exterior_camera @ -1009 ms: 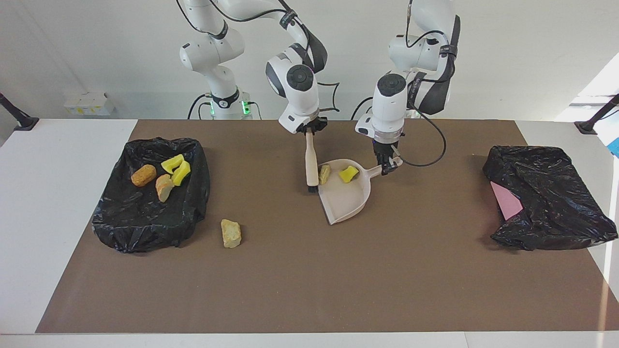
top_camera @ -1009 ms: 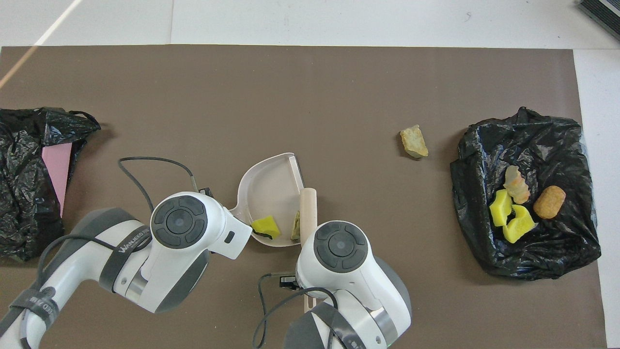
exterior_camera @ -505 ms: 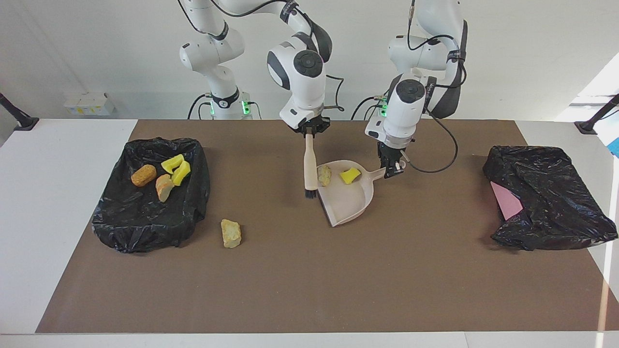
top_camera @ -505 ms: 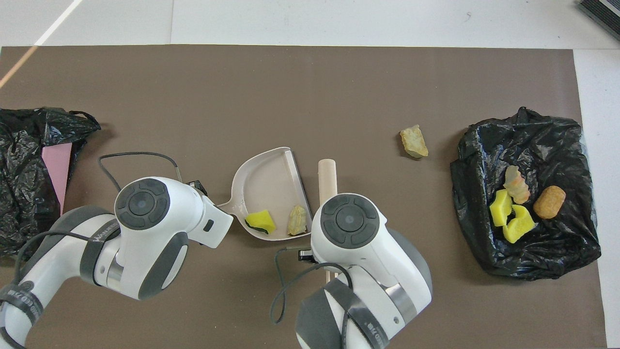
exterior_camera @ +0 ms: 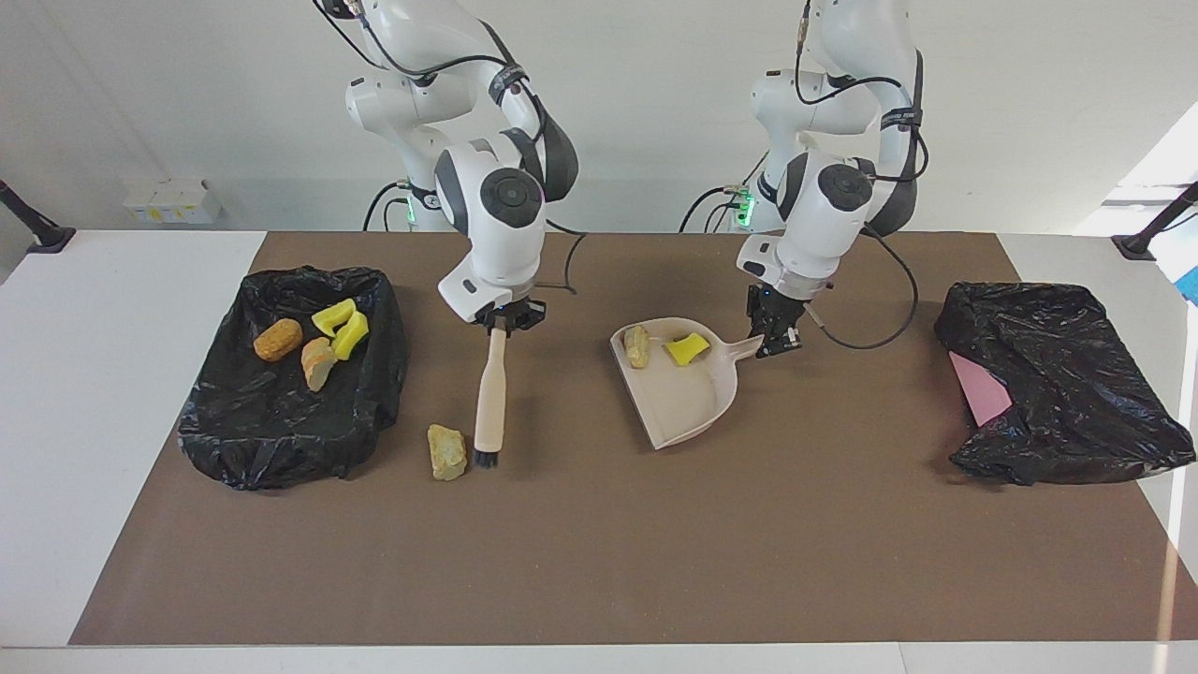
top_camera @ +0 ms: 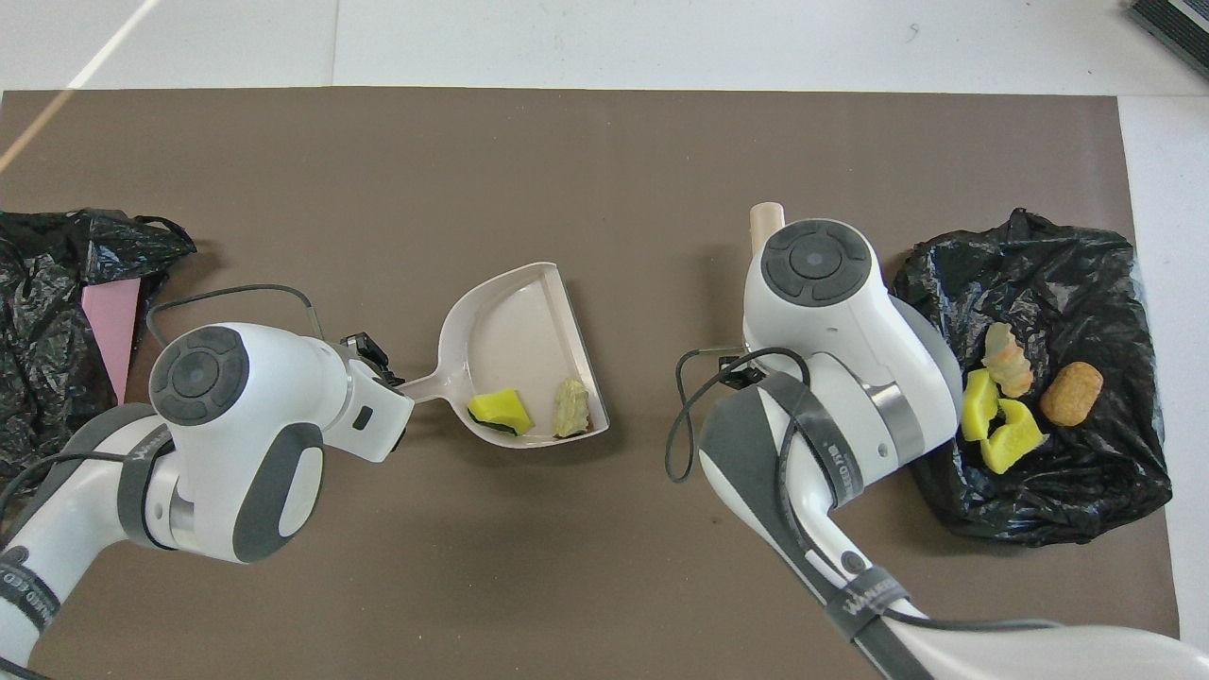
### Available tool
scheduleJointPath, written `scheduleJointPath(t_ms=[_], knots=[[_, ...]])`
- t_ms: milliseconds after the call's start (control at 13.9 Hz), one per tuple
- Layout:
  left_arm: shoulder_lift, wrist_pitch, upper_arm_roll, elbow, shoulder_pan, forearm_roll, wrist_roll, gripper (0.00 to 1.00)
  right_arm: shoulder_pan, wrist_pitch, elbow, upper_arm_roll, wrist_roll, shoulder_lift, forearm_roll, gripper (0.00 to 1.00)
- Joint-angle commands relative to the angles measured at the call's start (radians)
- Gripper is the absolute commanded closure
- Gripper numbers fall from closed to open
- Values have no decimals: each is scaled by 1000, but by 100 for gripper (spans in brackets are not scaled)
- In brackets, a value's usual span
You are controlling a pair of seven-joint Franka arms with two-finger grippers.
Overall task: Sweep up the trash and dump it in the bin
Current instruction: 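Sweep the far tan chunk toward the dustpan with the right gripper's brush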
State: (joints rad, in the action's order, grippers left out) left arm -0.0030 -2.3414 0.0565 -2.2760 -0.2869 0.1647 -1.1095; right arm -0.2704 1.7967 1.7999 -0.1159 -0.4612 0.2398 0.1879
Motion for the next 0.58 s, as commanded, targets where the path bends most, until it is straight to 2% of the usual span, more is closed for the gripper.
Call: scheduleJointPath(t_ms=[0,360,505], knots=[[-25,-21,6,-8,54,96,-107,100,23,-39,-80,-11,61,97,138,100],[-38,-55,6,-10,77,196,-139,100,74,-36,-99,-10,125,157,378,100],[-43,-41,3,-8,74,199,-141,100,94,-24,-100,-10,156,162,381,100]])
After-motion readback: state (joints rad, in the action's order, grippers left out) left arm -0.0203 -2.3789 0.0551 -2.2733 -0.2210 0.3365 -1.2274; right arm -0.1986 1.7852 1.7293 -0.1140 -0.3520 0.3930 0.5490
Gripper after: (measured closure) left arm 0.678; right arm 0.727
